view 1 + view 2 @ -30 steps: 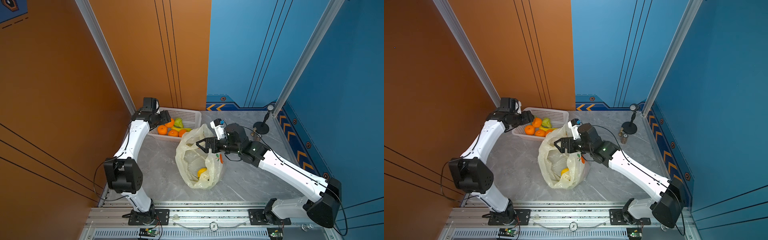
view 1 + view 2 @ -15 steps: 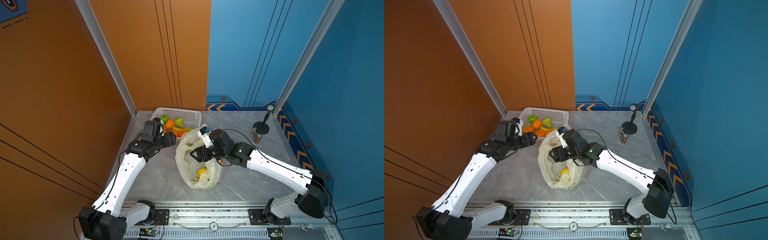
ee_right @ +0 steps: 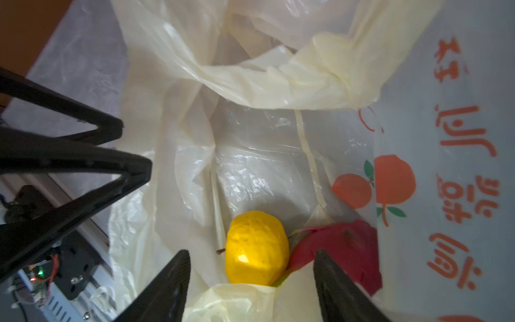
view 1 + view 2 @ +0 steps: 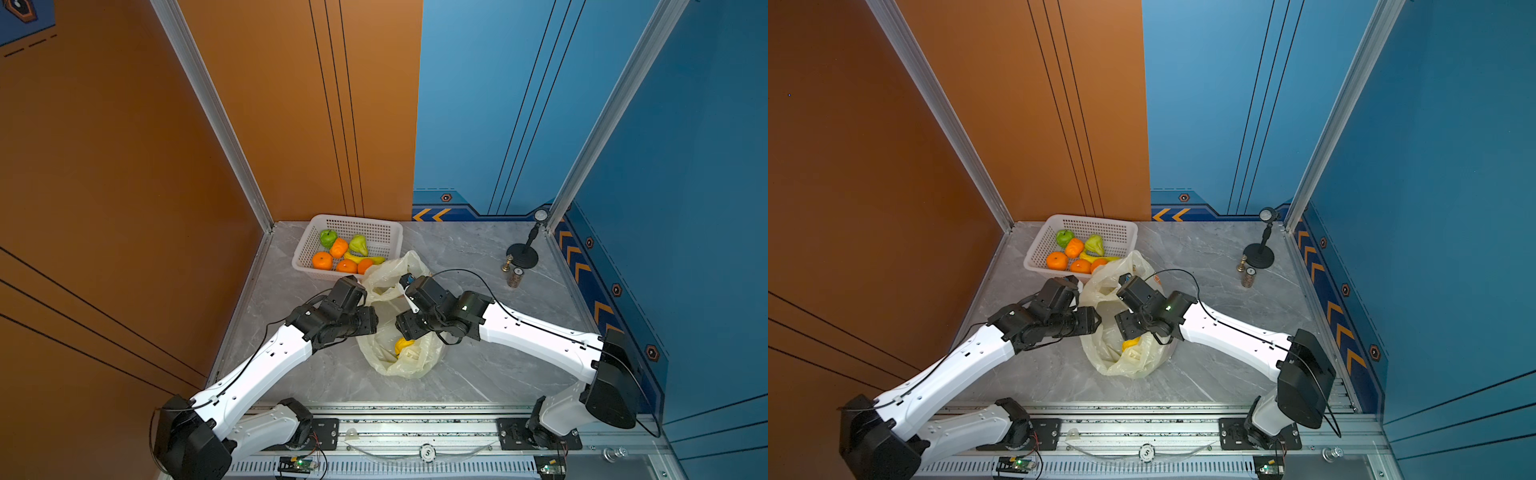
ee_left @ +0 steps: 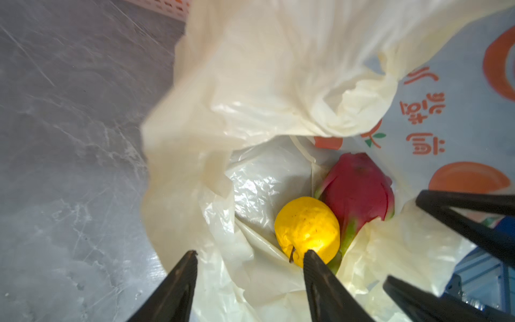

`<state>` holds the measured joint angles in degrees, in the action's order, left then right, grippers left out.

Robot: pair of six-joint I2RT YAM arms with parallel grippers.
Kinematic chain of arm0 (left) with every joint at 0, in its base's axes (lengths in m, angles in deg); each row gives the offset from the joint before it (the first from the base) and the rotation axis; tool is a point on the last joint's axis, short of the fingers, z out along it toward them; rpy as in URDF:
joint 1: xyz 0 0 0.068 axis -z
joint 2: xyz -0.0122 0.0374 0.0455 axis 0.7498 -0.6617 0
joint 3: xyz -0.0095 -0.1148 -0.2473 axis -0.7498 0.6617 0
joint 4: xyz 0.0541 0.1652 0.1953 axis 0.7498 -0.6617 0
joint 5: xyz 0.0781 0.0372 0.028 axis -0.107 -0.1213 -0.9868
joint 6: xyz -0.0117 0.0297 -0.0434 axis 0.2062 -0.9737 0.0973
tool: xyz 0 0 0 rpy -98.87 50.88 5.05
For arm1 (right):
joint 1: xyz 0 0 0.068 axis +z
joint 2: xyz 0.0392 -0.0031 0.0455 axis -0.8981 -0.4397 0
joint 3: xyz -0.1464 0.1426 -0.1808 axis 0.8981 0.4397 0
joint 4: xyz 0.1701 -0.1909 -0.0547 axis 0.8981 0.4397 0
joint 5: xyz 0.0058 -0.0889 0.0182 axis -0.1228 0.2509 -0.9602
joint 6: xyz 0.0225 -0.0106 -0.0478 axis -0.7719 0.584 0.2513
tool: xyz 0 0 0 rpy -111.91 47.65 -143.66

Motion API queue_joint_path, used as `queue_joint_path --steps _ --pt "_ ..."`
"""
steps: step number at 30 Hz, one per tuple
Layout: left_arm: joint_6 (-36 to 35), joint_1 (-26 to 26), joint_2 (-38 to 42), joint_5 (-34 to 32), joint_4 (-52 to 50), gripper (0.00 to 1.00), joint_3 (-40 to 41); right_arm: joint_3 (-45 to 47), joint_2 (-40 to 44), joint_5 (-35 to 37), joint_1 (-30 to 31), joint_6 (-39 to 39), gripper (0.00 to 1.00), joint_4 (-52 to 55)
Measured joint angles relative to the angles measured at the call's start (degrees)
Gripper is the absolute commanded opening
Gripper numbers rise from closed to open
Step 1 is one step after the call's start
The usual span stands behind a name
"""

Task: Untie the knot of the plastic bag and take out the fruit
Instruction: Pick up the fruit from the plastic bag.

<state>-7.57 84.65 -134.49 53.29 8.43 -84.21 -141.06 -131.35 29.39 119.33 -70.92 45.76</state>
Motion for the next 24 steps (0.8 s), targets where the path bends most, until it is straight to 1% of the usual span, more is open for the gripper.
queue_joint_path --steps 5,9,12,14,16,24 --pt "0.4 5.3 -3.7 -1.0 1.7 0.62 1.5 6.1 2.4 5.9 0.0 0.1 0.69 5.7" --pt "0.4 8.3 -7.3 -1.0 4.4 0.62 2.6 10.1 5.3 7.9 -0.4 -0.7 0.70 9.1" --pt "0.4 9.7 -9.4 -1.2 6.7 0.62 3.5 11.7 5.8 8.1 -0.7 -1.4 0.72 9.9" --pt "0.1 10.6 -9.7 -1.2 9.3 0.61 4.9 12.9 5.8 7.7 -0.8 -2.1 0.75 9.9" --pt "-0.5 11.5 -9.7 -0.9 12.3 0.62 6.8 14.4 5.7 7.0 -0.8 -2.7 0.75 9.7" --pt "-6.3 15.4 -9.8 2.2 22.1 0.63 11.9 15.6 5.5 5.3 -0.7 -4.1 0.81 8.7"
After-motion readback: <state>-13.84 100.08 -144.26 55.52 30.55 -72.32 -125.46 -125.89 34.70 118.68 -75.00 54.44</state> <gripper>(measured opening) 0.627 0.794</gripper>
